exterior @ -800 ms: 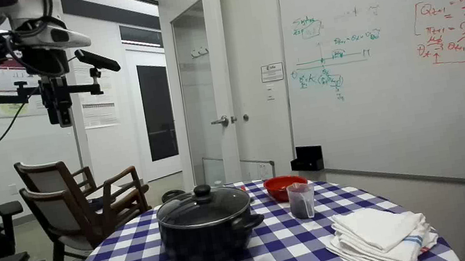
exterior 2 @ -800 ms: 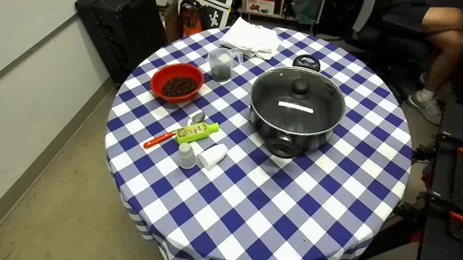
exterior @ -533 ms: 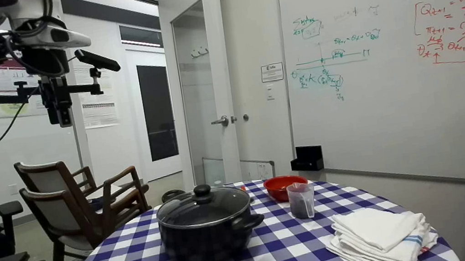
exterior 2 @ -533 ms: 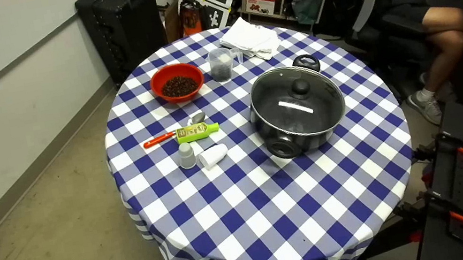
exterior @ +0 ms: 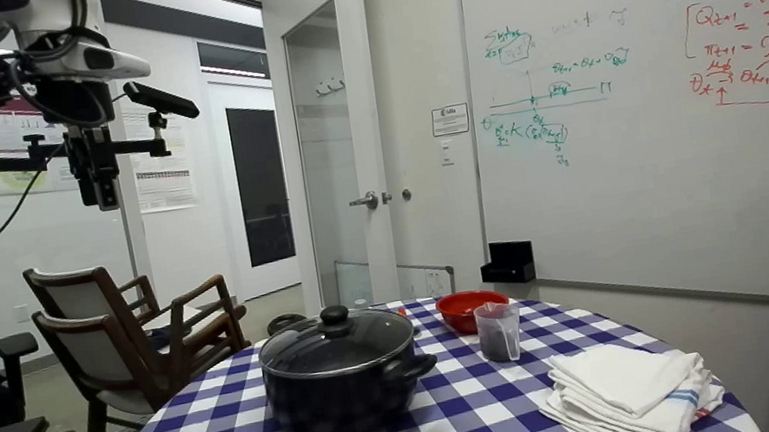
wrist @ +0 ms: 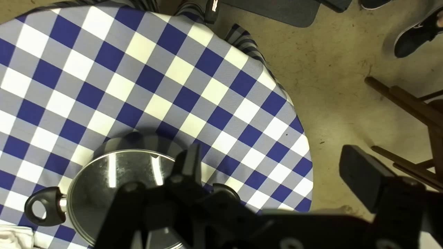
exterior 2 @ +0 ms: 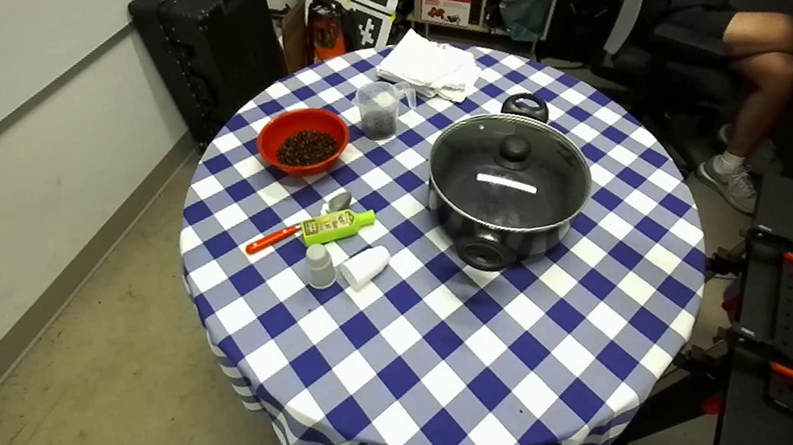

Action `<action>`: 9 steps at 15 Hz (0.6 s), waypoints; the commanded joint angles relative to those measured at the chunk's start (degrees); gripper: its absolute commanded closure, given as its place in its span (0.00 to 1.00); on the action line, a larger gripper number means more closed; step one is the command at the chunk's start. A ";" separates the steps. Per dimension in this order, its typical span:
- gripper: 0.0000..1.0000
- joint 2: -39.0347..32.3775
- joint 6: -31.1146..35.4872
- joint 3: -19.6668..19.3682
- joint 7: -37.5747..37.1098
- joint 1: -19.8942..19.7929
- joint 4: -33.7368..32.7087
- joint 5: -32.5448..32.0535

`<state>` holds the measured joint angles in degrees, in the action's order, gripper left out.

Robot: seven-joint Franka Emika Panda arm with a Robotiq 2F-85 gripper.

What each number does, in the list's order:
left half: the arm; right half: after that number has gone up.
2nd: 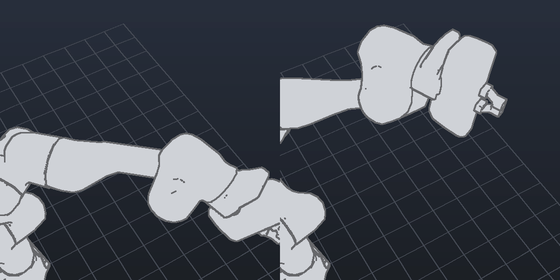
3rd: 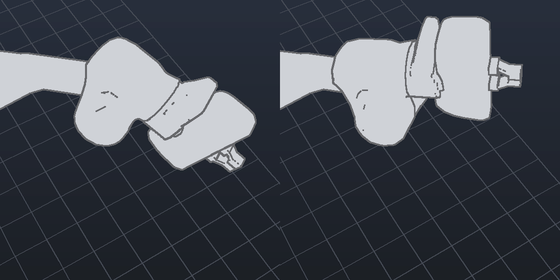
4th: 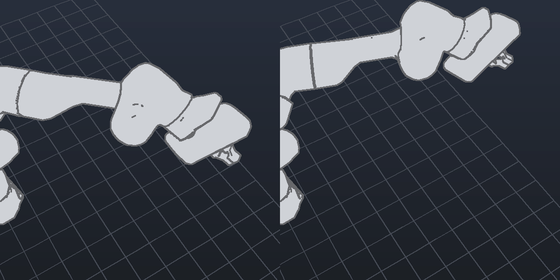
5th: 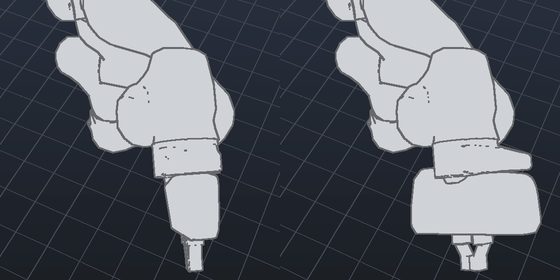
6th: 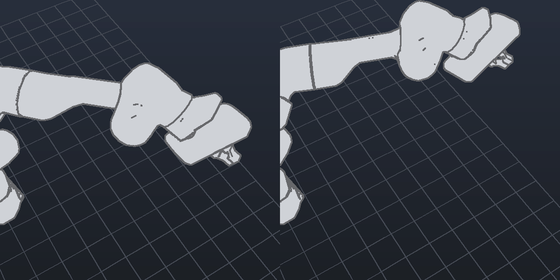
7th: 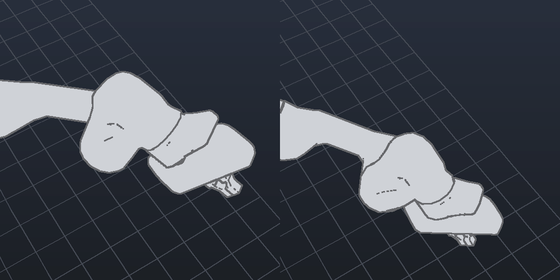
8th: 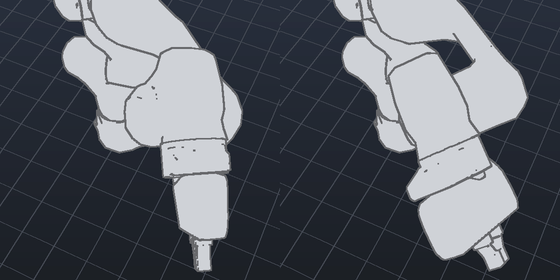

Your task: Remove the lid from the pot

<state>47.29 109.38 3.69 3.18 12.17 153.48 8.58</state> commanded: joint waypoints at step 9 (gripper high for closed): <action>0.00 -5.93 5.18 -0.44 1.88 -2.67 -1.10 -1.15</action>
<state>46.01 110.75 3.68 3.23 10.65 153.51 8.01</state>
